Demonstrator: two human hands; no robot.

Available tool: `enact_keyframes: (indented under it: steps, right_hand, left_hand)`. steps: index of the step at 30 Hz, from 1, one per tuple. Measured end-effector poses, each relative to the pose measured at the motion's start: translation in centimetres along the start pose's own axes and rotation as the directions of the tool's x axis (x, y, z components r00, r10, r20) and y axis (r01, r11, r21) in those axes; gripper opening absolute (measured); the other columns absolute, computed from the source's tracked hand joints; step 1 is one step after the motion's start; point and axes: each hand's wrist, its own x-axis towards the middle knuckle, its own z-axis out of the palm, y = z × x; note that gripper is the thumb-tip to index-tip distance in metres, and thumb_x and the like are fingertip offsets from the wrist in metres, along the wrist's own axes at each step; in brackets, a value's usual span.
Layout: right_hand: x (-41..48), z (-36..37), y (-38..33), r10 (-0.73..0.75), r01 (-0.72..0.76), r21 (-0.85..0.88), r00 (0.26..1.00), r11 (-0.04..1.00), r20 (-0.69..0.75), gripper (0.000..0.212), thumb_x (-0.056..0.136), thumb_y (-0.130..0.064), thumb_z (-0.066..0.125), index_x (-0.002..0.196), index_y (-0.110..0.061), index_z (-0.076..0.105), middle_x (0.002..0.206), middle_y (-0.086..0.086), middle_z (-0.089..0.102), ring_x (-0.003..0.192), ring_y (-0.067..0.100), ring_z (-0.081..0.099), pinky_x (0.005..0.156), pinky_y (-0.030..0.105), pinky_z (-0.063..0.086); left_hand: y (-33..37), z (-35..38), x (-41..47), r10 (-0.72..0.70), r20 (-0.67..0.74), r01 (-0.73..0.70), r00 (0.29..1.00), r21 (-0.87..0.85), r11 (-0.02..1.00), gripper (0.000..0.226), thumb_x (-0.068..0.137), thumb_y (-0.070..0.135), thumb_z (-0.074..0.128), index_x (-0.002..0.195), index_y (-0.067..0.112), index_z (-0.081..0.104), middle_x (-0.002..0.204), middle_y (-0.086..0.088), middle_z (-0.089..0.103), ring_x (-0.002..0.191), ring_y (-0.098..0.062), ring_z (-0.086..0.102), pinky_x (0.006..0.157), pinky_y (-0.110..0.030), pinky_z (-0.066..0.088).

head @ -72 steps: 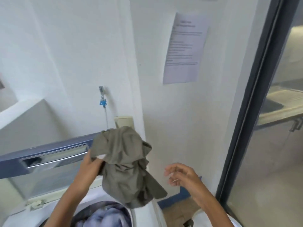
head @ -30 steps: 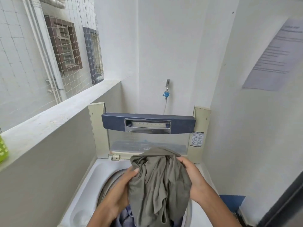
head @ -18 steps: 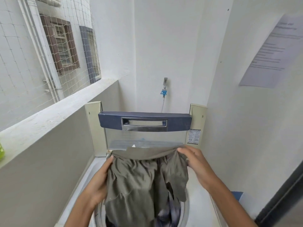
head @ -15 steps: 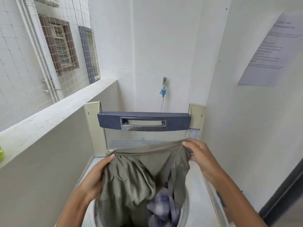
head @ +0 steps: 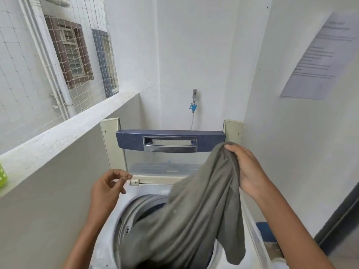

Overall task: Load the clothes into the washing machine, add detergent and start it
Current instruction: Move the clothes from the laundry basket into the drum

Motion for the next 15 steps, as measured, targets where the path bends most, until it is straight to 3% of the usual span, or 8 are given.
enact_keyframes:
  steps: [3, 8, 12, 15]
  right_hand:
    - [0.0, -0.1, -0.3, 0.018, -0.015, -0.048, 0.999, 0.999, 0.052, 0.023, 0.087, -0.006, 0.053, 0.071, -0.011, 0.069, 0.065, 0.002, 0.069, 0.060, 0.012, 0.064, 0.059, 0.018, 0.053]
    - [-0.4, 0.1, -1.0, 0.051, -0.002, -0.192, 0.967, 0.981, 0.248, 0.014, 0.067, -0.015, 0.060, 0.064, -0.015, 0.073, 0.064, 0.001, 0.069, 0.059, 0.012, 0.064, 0.060, 0.018, 0.051]
    - [-1.1, 0.8, -2.4, 0.040, 0.067, -0.220, 0.894, 0.973, 0.446, 0.016, 0.054, -0.020, 0.063, 0.063, -0.014, 0.075, 0.066, 0.000, 0.071, 0.062, 0.010, 0.066, 0.063, 0.016, 0.051]
    - [-1.4, 1.3, -3.5, -0.012, 0.123, -0.182, 0.857, 0.975, 0.515, 0.019, 0.050, -0.021, 0.059, 0.059, -0.016, 0.075, 0.064, -0.001, 0.072, 0.061, 0.008, 0.066, 0.063, 0.014, 0.051]
  left_hand:
    - [0.1, 0.3, -0.6, -0.006, 0.069, 0.005, 0.998, 0.013, 1.000, 0.022, 0.087, -0.005, 0.055, 0.074, 0.012, 0.061, 0.075, -0.003, 0.070, 0.046, -0.001, 0.057, 0.044, -0.008, 0.039]
    - [-0.3, 3.1, -2.4, -0.073, 0.369, 0.091, 0.926, -0.030, 0.995, 0.018, 0.088, -0.003, 0.055, 0.079, 0.011, 0.063, 0.072, 0.000, 0.072, 0.058, -0.005, 0.062, 0.053, -0.010, 0.046]
    - [-0.5, 6.3, -3.8, -0.115, 0.521, 0.148, 0.846, -0.023, 0.989, 0.015, 0.092, 0.011, 0.054, 0.095, 0.021, 0.065, 0.092, 0.002, 0.074, 0.071, -0.009, 0.066, 0.063, -0.014, 0.050]
    - [-0.7, 8.6, -4.7, -0.129, 0.600, 0.193, 0.790, -0.043, 0.980, 0.039, 0.093, 0.015, 0.054, 0.127, 0.033, 0.046, 0.122, 0.005, 0.057, 0.080, -0.004, 0.066, 0.067, -0.016, 0.051]
